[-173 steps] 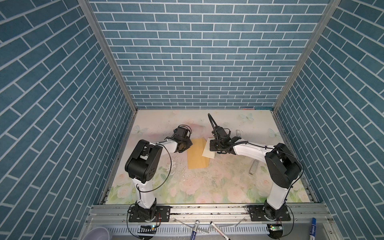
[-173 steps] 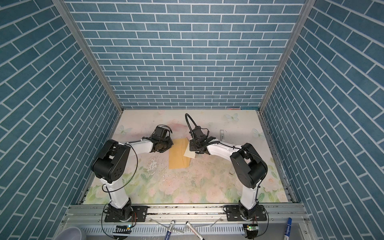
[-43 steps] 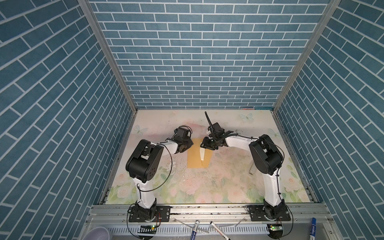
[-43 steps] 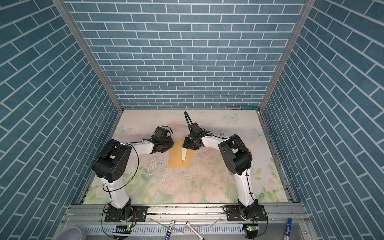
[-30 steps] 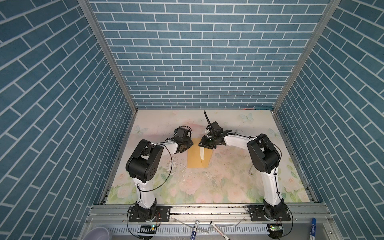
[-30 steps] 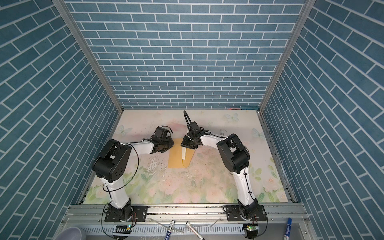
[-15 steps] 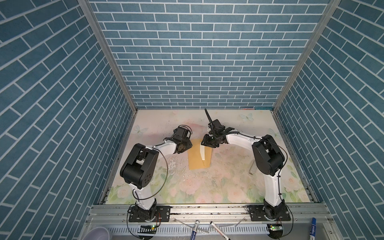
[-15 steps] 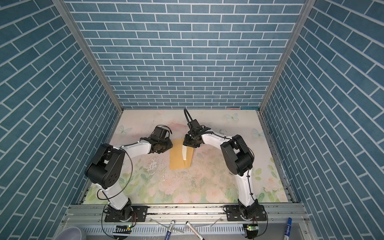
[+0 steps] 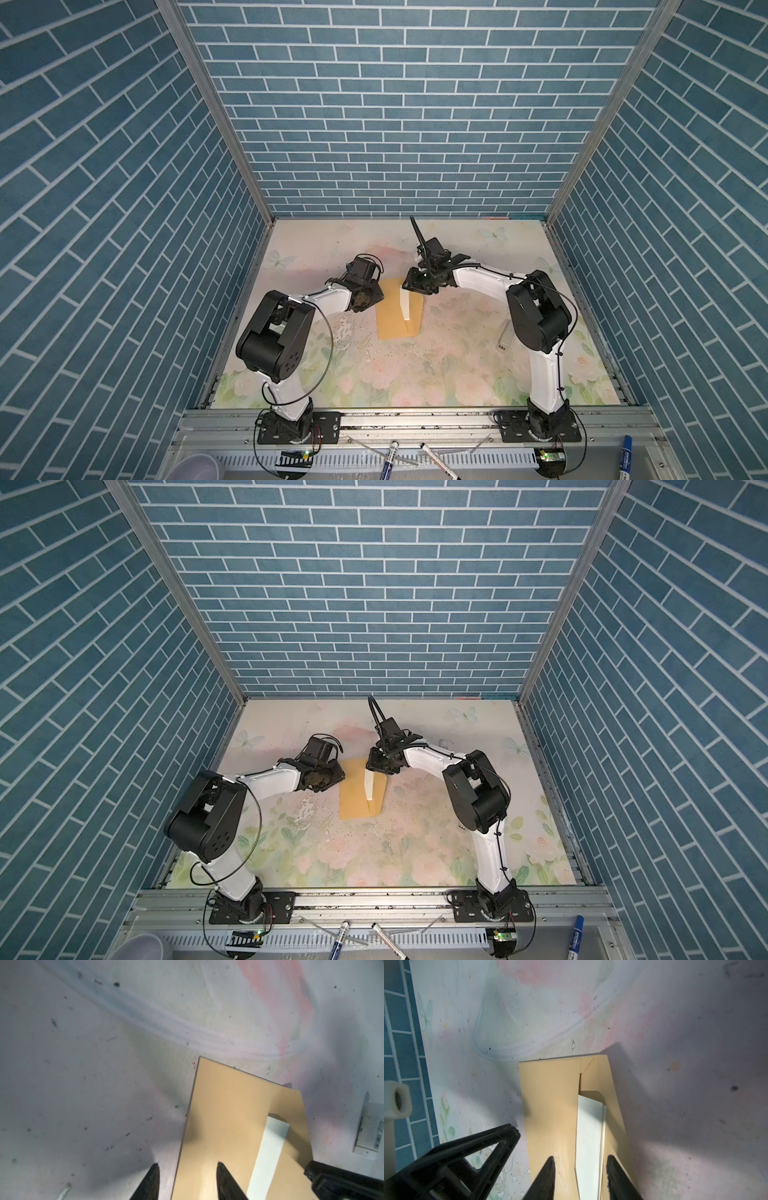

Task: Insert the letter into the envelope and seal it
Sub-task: 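Push the letter deeper into the envelope with the right gripper while the left holds it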

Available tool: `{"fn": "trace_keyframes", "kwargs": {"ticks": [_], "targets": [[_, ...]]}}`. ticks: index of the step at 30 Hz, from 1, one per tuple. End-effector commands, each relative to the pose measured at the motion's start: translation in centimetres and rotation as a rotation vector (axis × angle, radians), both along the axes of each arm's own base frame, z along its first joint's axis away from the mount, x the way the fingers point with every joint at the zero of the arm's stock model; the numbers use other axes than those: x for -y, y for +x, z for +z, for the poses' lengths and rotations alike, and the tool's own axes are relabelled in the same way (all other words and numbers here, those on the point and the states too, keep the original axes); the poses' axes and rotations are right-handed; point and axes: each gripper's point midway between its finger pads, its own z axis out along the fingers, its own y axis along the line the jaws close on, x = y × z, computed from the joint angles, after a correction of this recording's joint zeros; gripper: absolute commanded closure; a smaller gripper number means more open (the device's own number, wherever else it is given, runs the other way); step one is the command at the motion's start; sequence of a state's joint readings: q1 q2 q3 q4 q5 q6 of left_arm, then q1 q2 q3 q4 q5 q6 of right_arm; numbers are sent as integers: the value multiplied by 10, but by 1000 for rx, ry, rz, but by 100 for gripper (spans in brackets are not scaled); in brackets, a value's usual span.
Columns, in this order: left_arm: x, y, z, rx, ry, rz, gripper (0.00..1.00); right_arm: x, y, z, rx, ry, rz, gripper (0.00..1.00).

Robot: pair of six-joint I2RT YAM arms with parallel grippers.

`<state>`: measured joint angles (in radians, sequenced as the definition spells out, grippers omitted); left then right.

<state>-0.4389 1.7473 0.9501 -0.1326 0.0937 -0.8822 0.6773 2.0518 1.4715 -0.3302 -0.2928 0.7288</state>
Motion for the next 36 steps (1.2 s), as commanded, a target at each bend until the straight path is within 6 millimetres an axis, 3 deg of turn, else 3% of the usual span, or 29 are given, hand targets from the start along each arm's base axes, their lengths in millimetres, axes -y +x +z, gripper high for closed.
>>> {"fn": "trace_keyframes", "kwargs": {"ticks": [1,17,36], "targets": [[2,-6,-13,-29,3,-12,56,8,-8,-24,-64,-38,-16,59],[9,-4,-23,-44,-12,-19,63,2,-12,-44,-128,-33,-15,65],[14,-3,-25,-47,-18,-28,64,-17,-14,-45,-155,28,2,71]]}}
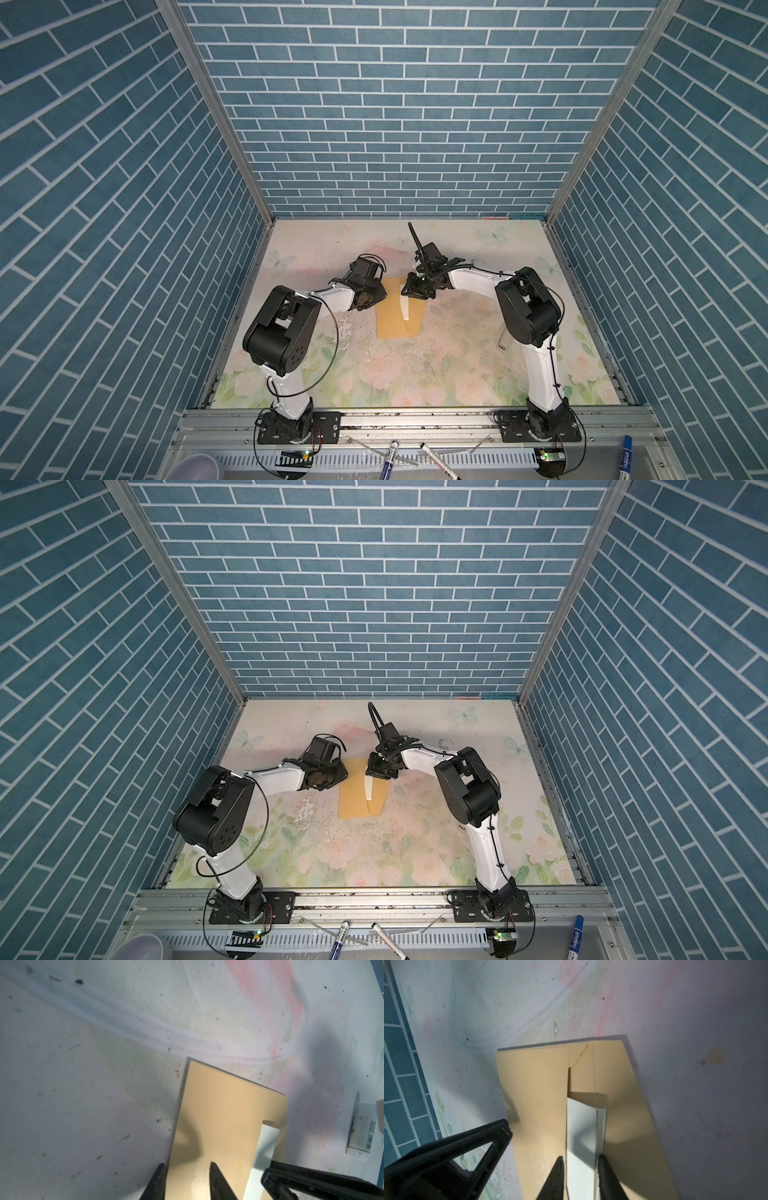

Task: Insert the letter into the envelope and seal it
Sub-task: 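Push the letter deeper into the envelope with the right gripper while the left holds it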

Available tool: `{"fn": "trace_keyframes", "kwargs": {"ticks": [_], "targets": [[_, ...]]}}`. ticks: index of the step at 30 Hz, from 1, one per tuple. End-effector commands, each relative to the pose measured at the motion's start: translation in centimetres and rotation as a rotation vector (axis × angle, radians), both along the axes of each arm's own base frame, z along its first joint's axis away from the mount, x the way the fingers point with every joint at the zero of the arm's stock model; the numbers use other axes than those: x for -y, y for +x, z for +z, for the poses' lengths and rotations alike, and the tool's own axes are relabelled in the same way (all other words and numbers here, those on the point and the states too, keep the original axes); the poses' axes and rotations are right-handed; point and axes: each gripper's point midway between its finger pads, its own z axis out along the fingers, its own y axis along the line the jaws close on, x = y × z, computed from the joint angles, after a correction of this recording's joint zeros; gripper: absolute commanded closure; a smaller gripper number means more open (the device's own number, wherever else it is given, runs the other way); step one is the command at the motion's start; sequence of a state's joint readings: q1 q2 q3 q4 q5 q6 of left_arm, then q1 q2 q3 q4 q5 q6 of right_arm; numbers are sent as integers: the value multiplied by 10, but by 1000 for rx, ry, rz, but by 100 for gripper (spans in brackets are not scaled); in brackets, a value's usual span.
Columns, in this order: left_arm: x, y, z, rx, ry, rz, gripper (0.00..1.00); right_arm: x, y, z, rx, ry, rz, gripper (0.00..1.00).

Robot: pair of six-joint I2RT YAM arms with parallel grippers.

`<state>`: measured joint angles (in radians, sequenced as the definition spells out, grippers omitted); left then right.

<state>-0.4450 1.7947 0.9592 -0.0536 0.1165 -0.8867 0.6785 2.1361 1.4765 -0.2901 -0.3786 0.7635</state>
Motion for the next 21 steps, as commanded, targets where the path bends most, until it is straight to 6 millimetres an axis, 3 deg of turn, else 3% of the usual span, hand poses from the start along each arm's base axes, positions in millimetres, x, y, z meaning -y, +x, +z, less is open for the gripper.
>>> {"fn": "trace_keyframes", "kwargs": {"ticks": [1,8,9,21], "targets": [[2,-13,-19,-72,19,-14,64,-6,-6,-16,-60,-12,-11,71],[5,-13,-20,-73,17,-16,65,-14,-4,-8,-54,9,-4,72],[4,-13,-20,-74,17,-14,65,-13,-7,-21,-76,-7,-3,72],[5,-12,-19,-71,15,-11,64,-14,-9,-22,-82,-15,2,72]]}}
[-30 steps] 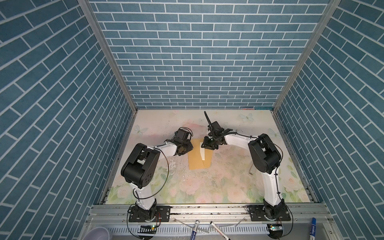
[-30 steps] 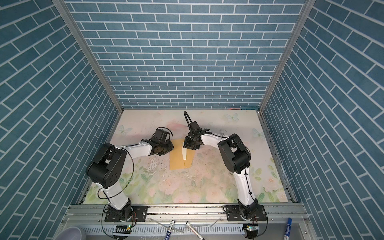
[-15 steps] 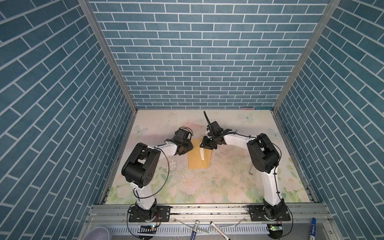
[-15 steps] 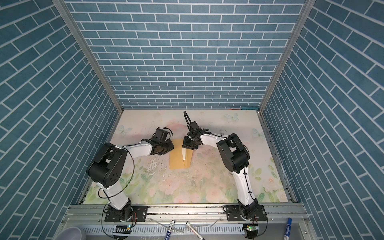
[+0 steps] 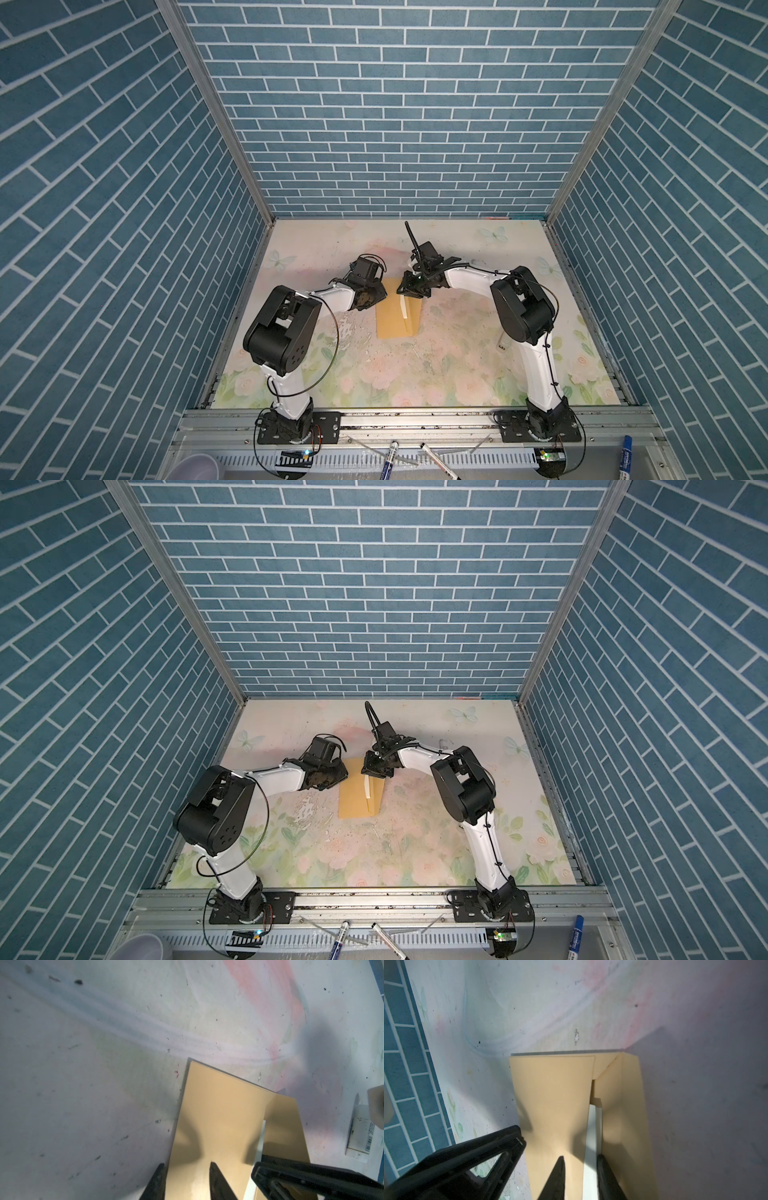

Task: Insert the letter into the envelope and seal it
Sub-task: 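Push the letter deeper into the envelope with the right gripper while the left holds it, then open both grippers and lift them away from the envelope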

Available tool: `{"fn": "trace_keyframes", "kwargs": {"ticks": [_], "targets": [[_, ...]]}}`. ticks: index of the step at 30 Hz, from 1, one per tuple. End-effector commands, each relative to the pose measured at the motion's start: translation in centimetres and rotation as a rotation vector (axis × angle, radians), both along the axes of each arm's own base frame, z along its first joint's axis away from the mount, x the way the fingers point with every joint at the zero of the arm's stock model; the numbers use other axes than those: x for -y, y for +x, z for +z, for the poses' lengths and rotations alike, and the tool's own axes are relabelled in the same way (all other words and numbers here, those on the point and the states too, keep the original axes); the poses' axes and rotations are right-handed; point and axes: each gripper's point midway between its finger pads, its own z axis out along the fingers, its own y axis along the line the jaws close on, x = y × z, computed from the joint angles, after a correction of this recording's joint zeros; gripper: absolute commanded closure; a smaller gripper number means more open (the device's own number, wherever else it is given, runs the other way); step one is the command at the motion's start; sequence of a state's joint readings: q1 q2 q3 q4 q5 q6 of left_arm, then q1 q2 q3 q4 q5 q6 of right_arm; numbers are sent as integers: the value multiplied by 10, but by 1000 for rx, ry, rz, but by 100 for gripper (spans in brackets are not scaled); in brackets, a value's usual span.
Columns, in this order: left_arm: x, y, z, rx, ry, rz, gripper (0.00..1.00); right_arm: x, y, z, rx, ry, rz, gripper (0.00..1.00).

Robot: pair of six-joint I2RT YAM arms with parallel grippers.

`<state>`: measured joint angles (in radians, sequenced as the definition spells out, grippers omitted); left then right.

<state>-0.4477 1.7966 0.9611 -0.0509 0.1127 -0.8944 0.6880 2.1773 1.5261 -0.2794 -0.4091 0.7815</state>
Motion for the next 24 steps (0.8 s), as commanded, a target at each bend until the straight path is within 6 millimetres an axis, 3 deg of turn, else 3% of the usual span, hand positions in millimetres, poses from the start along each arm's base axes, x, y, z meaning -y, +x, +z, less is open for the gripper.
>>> {"fn": "trace_keyframes", "kwargs": {"ticks": [1,5,10,15,20,24], "targets": [[4,-13,-19,-71,17,-18,64,1,-12,-20,-66,-48,-7,73],[3,-13,-15,-63,22,-15,62,4,-8,-7,-37,-44,-8,72],[1,-8,0,-31,41,-23,58,12,6,40,68,-27,-18,67],[-4,0,37,42,84,-49,52,28,18,103,245,-32,-12,60],[-3,1,86,131,119,-88,46,63,24,150,402,-71,-28,59],[14,-6,120,210,189,-160,34,110,26,167,493,-150,-83,38]]}}
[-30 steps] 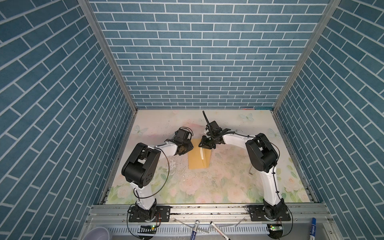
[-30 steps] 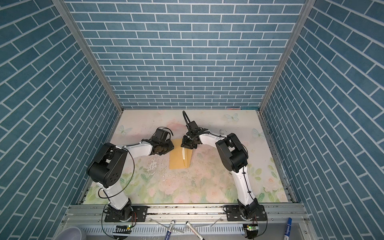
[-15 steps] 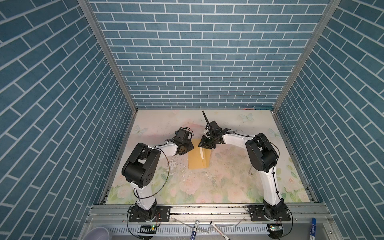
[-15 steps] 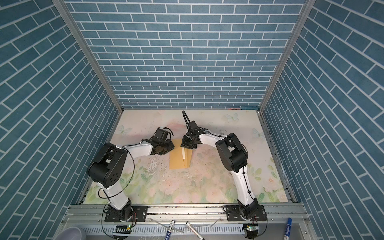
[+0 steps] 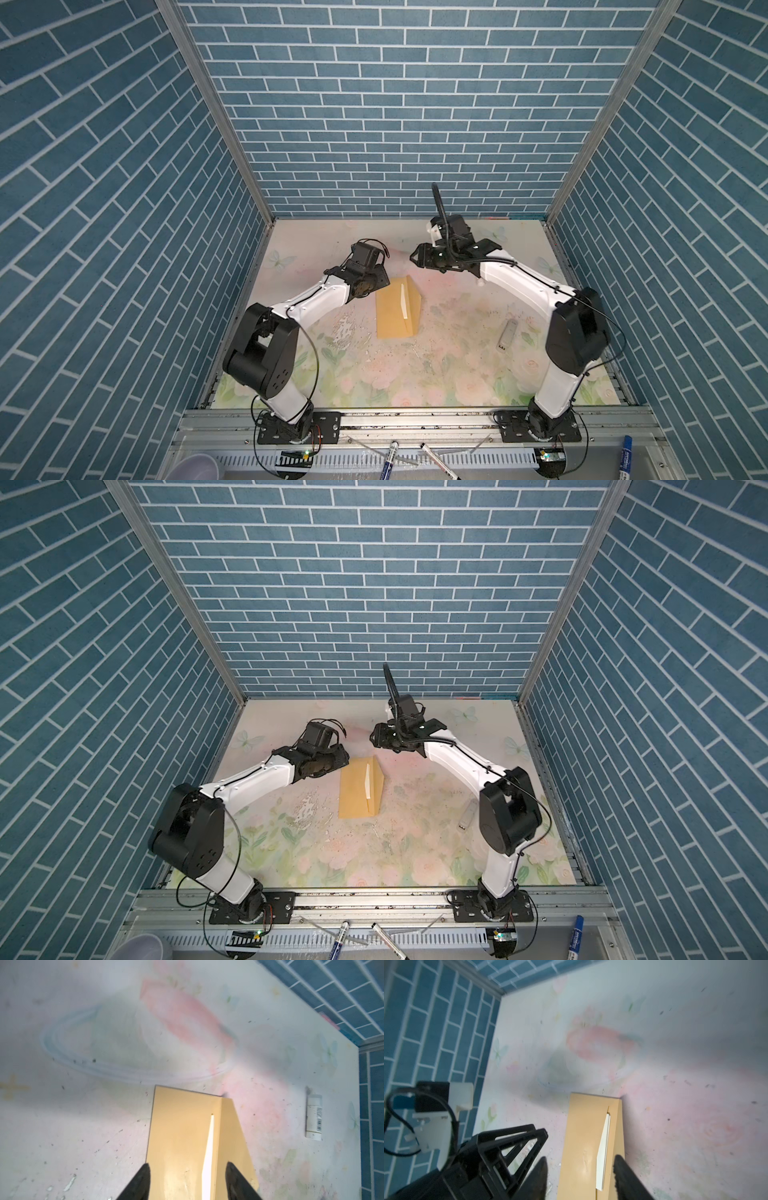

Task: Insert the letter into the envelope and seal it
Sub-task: 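Open both grippers and lift them away from the envelope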

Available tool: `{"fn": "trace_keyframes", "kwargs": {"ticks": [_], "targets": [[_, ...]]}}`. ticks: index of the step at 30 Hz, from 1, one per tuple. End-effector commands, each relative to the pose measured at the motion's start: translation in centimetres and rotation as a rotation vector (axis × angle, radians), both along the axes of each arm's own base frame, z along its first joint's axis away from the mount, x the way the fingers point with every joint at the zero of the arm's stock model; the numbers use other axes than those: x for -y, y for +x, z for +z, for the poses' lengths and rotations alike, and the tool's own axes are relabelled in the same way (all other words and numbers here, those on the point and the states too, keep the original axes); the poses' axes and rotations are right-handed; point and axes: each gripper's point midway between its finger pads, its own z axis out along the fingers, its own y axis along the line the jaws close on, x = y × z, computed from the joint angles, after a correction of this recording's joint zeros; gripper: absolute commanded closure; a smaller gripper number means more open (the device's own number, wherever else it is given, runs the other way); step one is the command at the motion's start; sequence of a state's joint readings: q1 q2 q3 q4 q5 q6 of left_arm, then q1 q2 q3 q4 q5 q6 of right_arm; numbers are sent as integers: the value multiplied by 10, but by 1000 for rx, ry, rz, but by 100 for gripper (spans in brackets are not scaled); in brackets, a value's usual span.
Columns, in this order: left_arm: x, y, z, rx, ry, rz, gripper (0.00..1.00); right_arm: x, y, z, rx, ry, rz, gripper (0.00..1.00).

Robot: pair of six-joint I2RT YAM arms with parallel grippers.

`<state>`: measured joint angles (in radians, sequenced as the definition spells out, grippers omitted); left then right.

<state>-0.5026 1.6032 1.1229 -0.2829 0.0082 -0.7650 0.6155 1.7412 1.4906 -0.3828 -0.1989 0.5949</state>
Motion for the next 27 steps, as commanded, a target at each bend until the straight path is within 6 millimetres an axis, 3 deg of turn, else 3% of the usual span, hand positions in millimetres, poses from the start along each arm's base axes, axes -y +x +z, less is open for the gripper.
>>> {"fn": "trace_keyframes", "kwargs": {"ticks": [1,5,8,13,17,22,27], "targets": [[11,-13,20,40,124,-79,31,55,0,-9,66,-167,-74,33],[48,-21,36,64,183,-180,24,106,-1,-3,131,-267,-161,18],[75,-28,34,57,243,-242,19,143,-3,-4,142,-318,-231,1],[111,-37,5,-4,315,-316,17,185,-9,-8,131,-337,-307,1],[121,-40,-24,-49,402,-332,17,198,-12,-10,129,-327,-333,1],[120,-40,-53,-83,497,-328,18,198,-13,-19,112,-302,-324,1],[116,-38,-73,-100,553,-329,29,192,-12,-29,86,-276,-302,2]]}}
